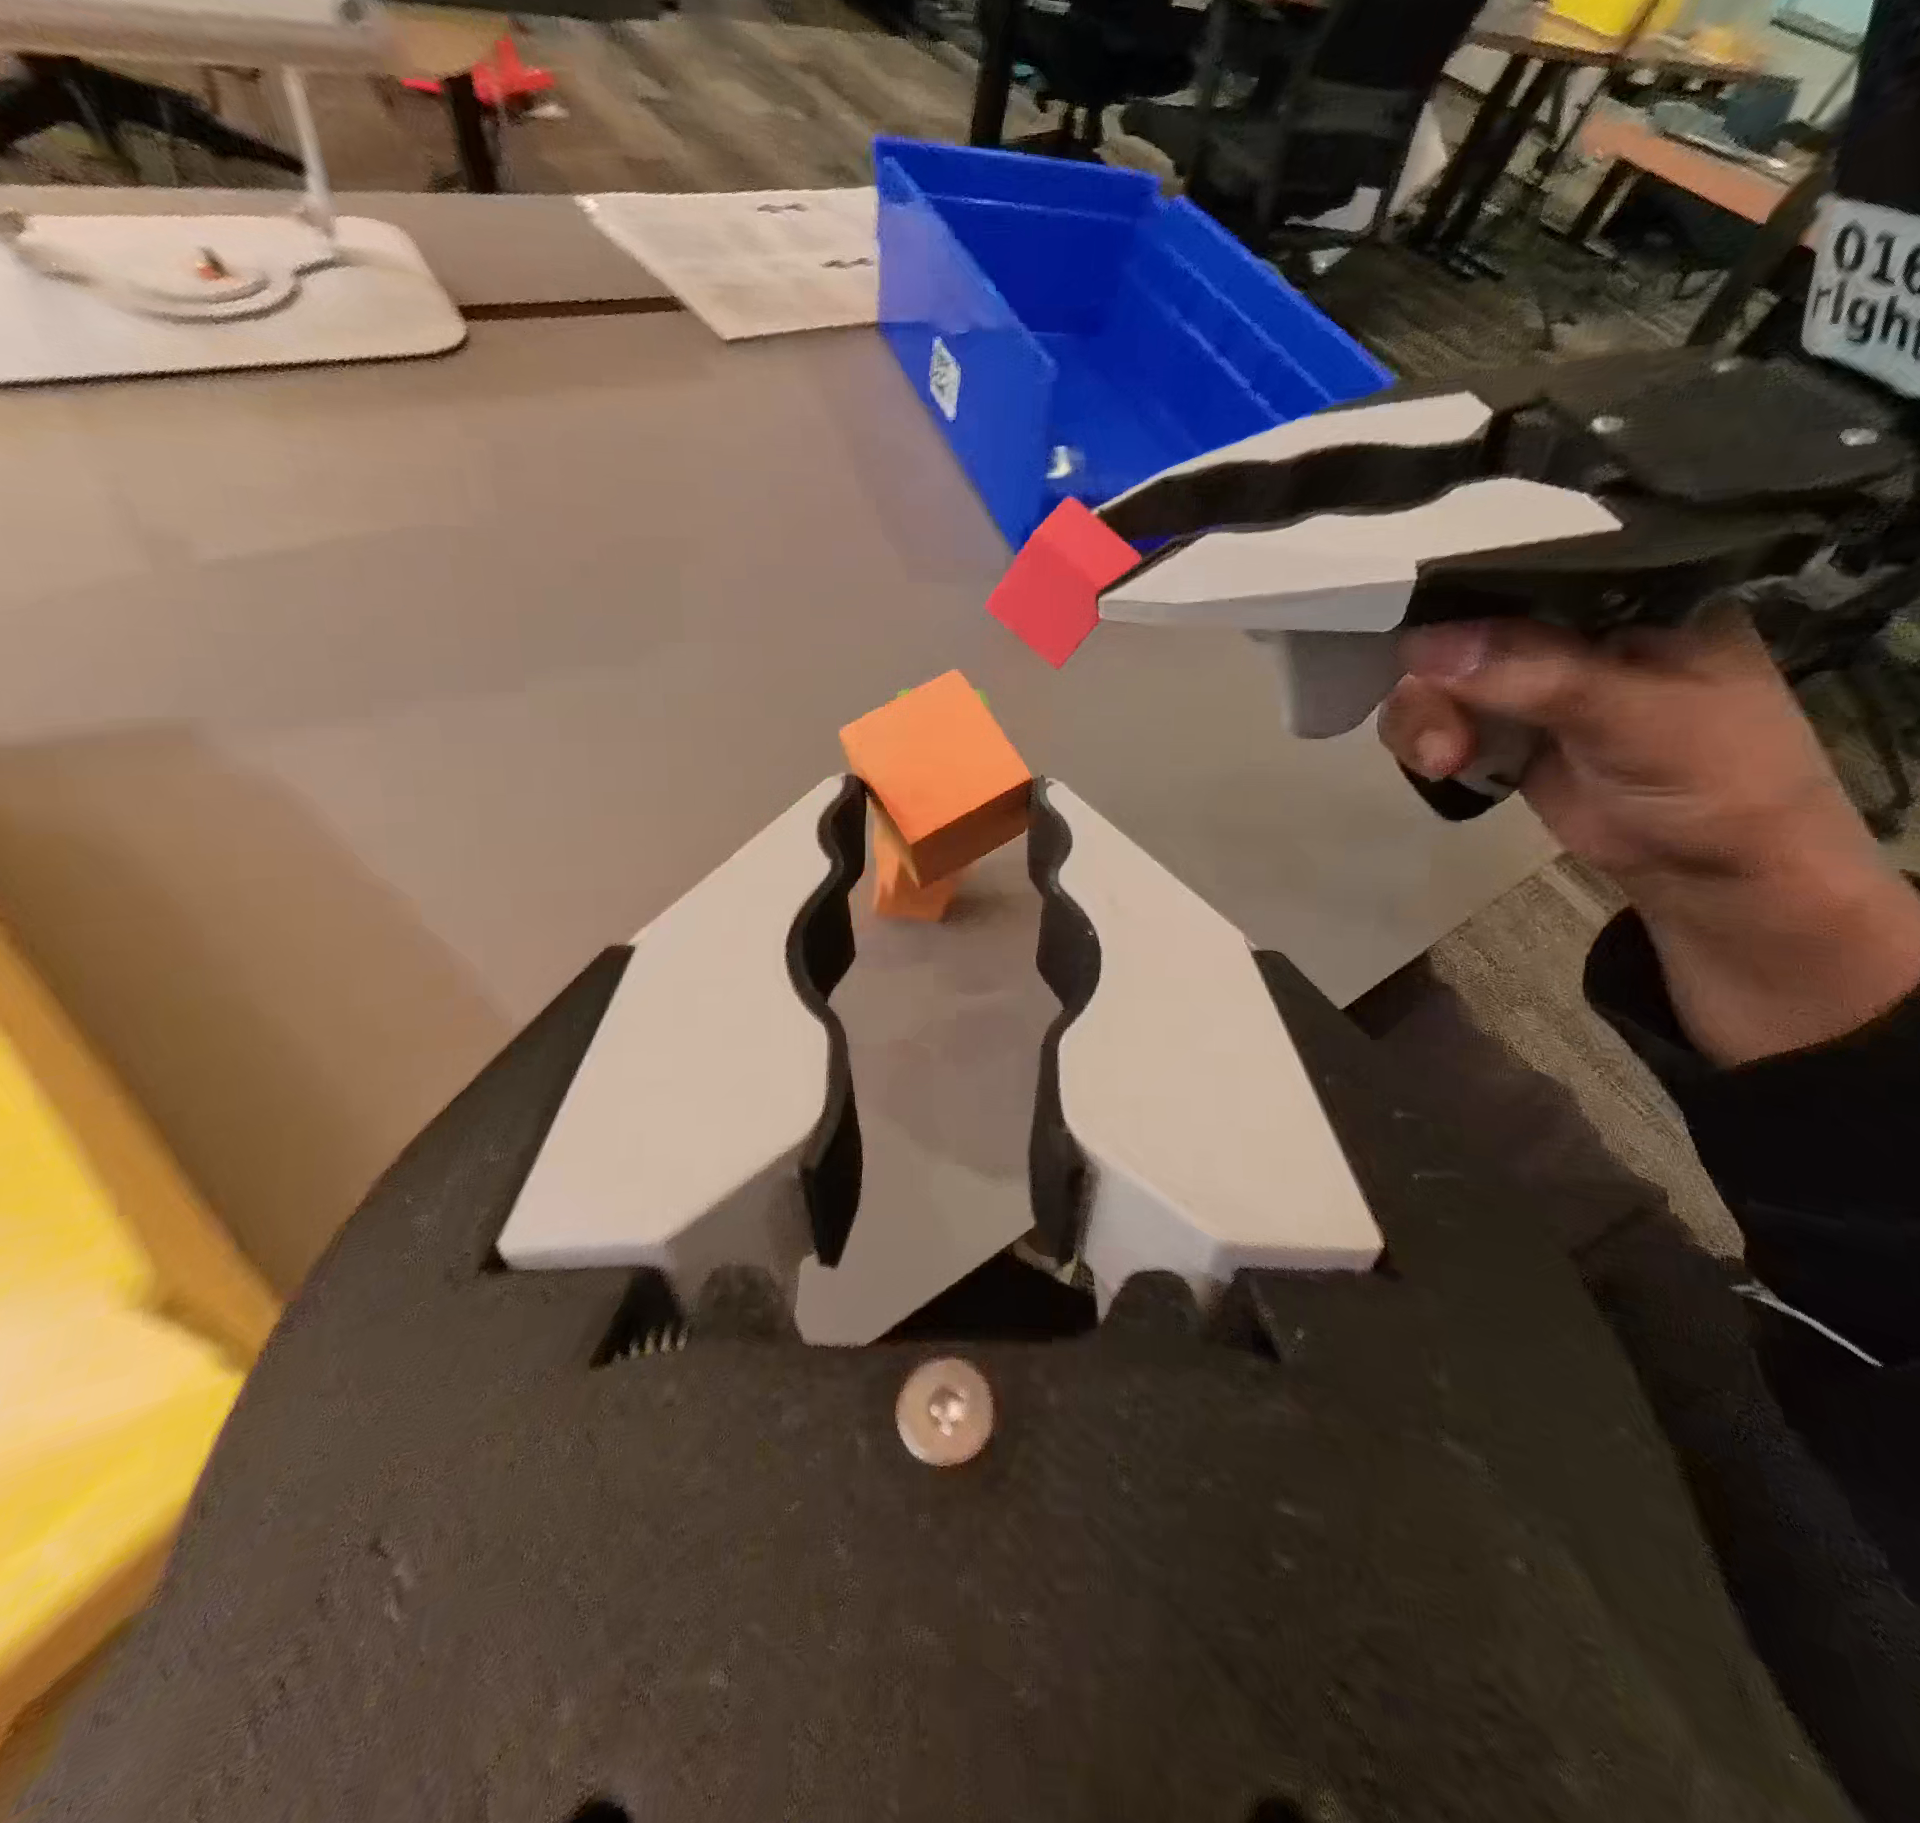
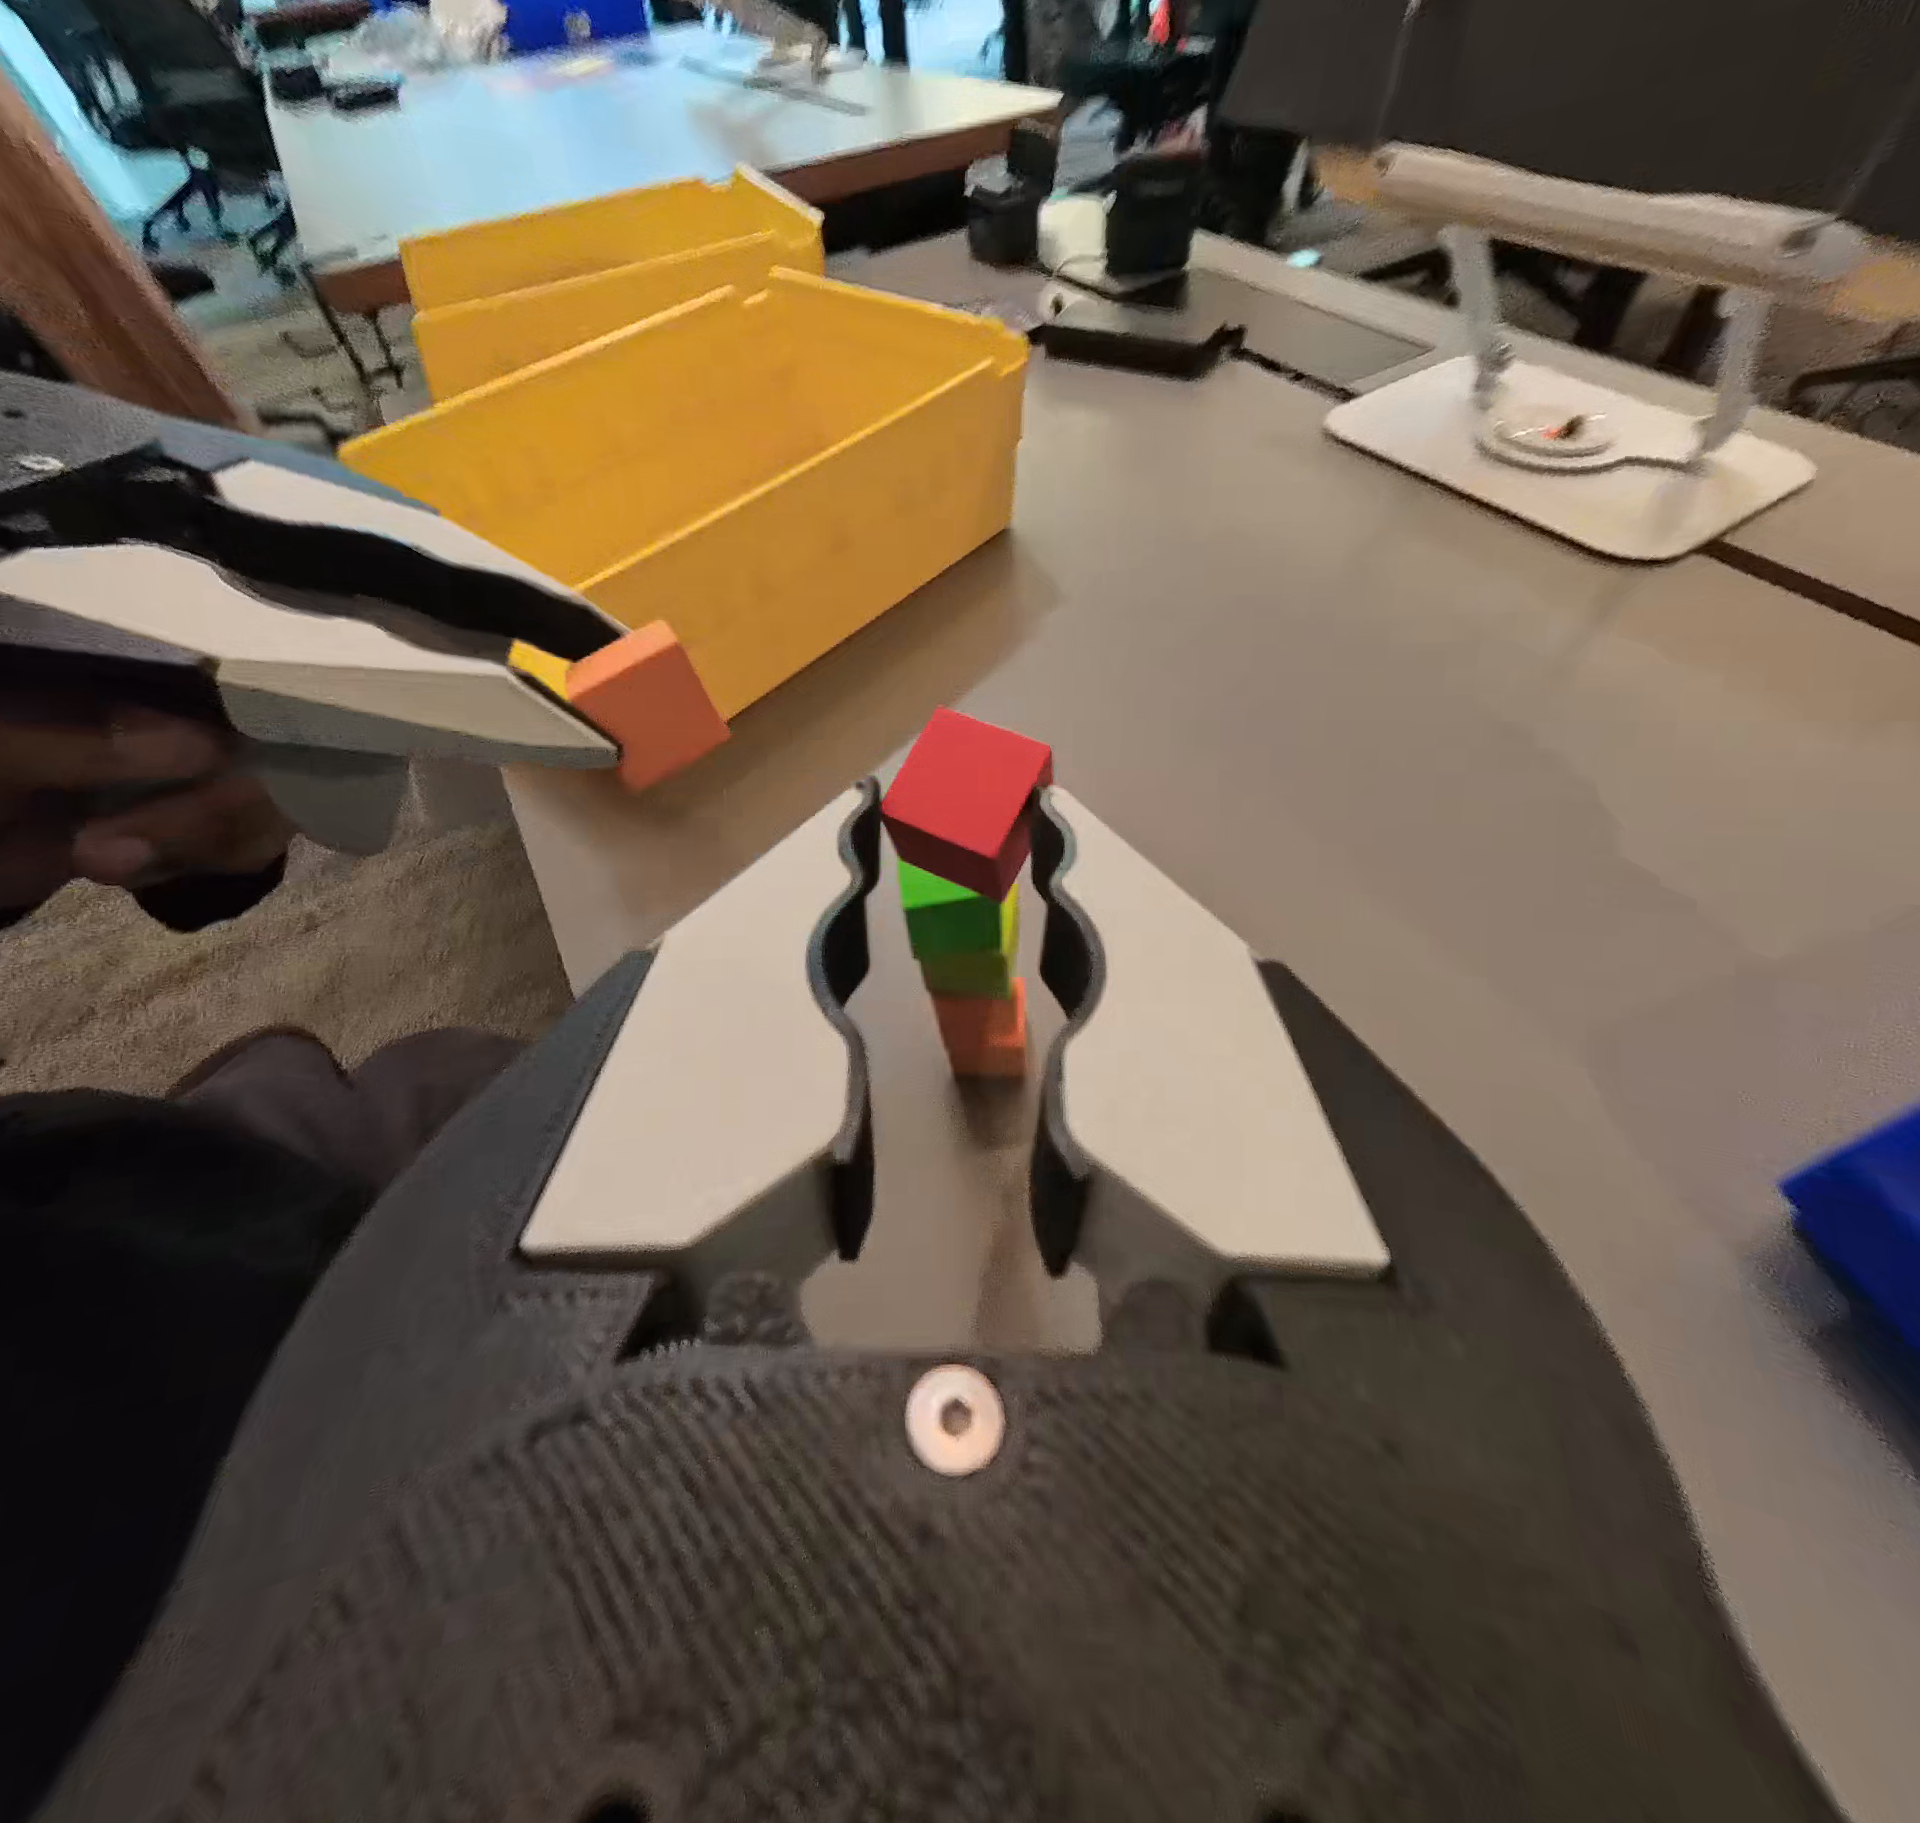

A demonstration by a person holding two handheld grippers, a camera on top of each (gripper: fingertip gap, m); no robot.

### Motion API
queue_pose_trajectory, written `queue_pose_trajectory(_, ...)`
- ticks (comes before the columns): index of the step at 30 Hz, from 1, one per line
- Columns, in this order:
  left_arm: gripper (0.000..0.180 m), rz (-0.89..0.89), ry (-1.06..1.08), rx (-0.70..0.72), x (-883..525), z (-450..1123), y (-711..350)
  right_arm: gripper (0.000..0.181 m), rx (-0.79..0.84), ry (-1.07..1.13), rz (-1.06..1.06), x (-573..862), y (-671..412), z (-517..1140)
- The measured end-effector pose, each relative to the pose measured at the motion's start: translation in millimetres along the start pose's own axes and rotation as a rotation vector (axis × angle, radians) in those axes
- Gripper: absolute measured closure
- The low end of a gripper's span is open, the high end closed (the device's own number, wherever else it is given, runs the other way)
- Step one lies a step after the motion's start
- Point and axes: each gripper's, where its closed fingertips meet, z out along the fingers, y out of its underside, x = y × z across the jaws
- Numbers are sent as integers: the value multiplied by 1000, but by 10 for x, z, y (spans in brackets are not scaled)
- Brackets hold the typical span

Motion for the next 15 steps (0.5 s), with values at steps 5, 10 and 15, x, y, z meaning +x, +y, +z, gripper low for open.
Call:
queue_pose_trajectory(5, 152, -15, -1, -1, -97, -55, 76, 154, -130, -15, -42, -71, 173, 299)
queue_pose_trajectory(10, 152, 43, 10, -6, -67, -19, 56, 152, -142, -5, -16, -72, 189, 321)
queue_pose_trajectory(15, 152, 73, 60, 14, 9, 85, -88, 140, -94, 10, -7, -67, 84, 211)
